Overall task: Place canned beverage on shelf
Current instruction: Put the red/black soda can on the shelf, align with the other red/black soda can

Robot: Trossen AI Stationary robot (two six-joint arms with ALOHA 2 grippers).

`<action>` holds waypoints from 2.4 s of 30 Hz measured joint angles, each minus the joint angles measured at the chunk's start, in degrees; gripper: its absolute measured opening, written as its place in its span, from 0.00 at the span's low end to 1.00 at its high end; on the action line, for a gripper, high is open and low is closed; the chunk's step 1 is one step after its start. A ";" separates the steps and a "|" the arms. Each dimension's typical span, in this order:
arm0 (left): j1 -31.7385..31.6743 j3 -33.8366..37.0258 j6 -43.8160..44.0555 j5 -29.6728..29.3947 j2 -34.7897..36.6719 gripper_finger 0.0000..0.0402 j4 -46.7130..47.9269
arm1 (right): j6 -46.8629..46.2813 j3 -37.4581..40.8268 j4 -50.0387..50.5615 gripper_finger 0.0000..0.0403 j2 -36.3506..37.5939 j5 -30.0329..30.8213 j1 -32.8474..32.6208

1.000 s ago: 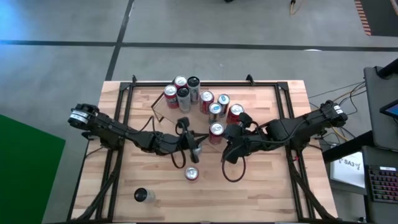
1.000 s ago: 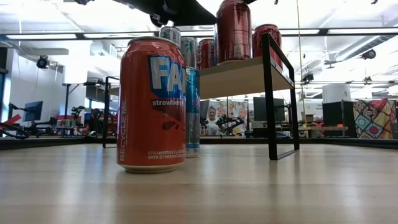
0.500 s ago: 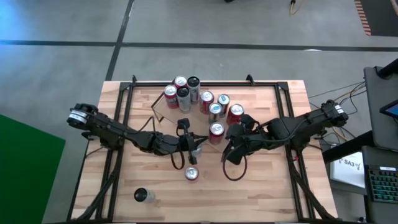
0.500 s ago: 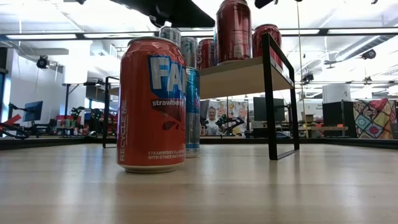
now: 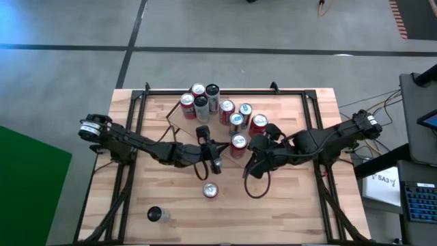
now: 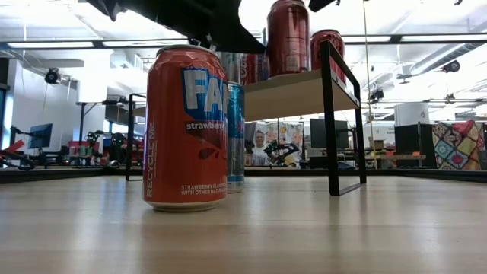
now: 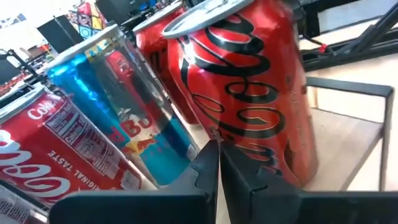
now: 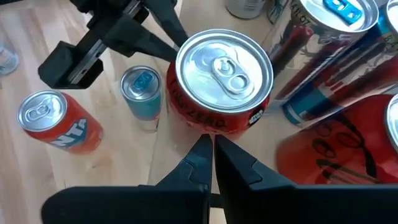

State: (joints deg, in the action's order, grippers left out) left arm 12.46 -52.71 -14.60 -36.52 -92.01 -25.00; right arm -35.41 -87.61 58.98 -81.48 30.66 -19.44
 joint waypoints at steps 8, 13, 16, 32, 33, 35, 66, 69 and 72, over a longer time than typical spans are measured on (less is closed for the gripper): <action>0.13 -0.07 1.29 6.27 0.00 0.00 -1.01 | 0.04 0.01 1.18 0.02 0.05 1.74 -0.04; 0.23 -0.07 1.70 7.97 0.00 0.00 -1.94 | -0.05 0.00 2.22 0.02 0.25 2.74 -0.01; 0.29 -0.07 1.85 9.40 0.00 0.00 -2.03 | -0.22 -0.01 2.34 0.02 0.63 2.74 0.00; 0.99 -0.17 1.82 10.70 0.12 0.00 -2.49 | 0.94 -4.66 0.92 0.02 1.60 2.38 -0.02; 1.14 -0.17 1.76 10.72 0.32 0.00 -2.51 | 1.12 -4.66 0.41 0.02 1.58 2.38 -0.02; 1.31 -0.17 1.66 10.70 0.62 0.00 -2.54 | 1.63 -4.66 -0.81 0.02 1.31 2.40 0.05; 1.87 -0.07 -6.17 9.90 9.53 0.00 -0.66 | 4.76 -4.62 1.46 0.02 -2.75 2.29 1.97; 1.87 -0.07 -6.33 9.89 10.03 0.00 -0.59 | 7.52 -4.62 2.01 0.02 -2.50 2.14 1.97; 1.87 -0.07 -6.35 9.90 10.06 0.00 -0.49 | 10.33 -4.62 2.08 0.02 -2.42 2.10 1.97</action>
State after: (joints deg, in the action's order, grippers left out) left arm 14.33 -52.77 -20.95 -26.63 -81.94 -25.49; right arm -25.09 -92.23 61.06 -83.90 32.75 -17.47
